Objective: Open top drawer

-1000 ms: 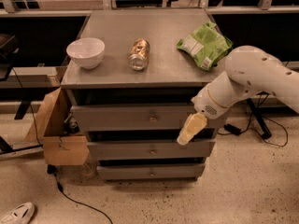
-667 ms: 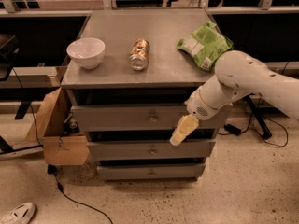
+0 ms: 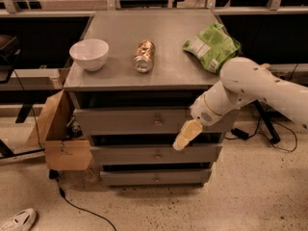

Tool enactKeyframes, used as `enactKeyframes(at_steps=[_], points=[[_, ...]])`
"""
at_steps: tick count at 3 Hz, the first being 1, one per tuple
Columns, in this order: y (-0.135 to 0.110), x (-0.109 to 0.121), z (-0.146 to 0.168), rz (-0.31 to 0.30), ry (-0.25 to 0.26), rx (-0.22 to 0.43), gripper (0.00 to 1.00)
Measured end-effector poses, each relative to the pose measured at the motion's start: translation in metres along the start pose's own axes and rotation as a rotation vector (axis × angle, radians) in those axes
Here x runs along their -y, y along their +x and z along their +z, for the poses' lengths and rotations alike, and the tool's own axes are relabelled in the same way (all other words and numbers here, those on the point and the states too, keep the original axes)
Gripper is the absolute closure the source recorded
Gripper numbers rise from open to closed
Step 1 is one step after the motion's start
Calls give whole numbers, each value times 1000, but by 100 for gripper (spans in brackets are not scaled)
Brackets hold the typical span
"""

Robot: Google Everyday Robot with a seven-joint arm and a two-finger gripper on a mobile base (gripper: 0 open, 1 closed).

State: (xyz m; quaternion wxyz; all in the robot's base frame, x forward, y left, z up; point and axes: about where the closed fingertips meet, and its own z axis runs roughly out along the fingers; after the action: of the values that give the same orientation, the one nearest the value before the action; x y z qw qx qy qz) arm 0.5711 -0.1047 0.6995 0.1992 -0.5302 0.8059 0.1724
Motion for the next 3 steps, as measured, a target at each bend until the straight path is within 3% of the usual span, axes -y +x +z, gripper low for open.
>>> enactKeyframes(at_steps=[2,3], points=[[-30,-3,-15,-49,60,214,0],[-33,-1,-12,-58,62,232,0]])
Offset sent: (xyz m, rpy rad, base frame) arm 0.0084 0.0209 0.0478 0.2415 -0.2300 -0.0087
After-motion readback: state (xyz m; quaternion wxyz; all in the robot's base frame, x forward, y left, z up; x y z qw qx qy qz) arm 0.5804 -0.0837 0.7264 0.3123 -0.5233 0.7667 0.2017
